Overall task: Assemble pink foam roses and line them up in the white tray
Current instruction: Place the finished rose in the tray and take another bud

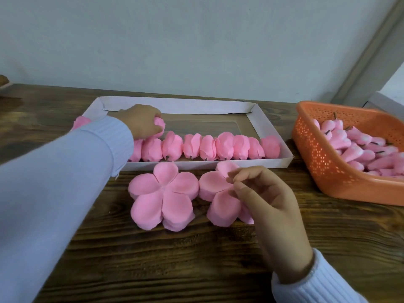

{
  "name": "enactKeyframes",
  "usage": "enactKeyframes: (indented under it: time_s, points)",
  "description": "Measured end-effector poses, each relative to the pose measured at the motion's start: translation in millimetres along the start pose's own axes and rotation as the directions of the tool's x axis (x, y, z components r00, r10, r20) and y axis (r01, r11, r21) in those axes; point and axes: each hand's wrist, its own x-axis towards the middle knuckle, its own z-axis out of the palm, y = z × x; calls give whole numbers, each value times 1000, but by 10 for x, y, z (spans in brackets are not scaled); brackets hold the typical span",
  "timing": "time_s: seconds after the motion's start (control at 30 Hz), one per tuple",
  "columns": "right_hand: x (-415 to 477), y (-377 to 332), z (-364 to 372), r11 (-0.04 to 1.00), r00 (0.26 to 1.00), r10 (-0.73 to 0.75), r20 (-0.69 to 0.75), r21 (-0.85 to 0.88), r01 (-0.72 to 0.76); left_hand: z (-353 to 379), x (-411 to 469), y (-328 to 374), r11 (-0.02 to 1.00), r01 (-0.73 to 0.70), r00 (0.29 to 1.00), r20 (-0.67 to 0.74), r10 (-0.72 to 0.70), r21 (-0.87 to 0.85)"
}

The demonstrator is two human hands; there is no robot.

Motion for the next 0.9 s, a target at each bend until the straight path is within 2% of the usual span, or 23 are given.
enactKeyframes:
  time_s: [0.17, 0.37, 0.53, 0.8, 0.9]
  points:
    - [1, -9, 4, 1000, 1000, 0, 27, 7, -1, -42, -9, -107, 984, 90, 996, 11, -93, 156]
    - [3, -10, -3, 1000, 999, 17, 40, -23, -16, -80, -22, -143, 966, 171, 984, 8, -176, 195]
    - [3, -18, 0, 1000, 999, 19, 49, -20, -18, -48, -37, -135, 950, 175, 980, 45, -193, 258]
    - [12, -4, -2, 1000, 999, 16, 34, 0, -16, -49, 12, -219, 970, 139, 979, 120, -165, 202]
    - [13, 12, -3, 1000, 1000, 16, 7, 10, -16, -157, 9, -213, 970, 155, 981, 88, -174, 186]
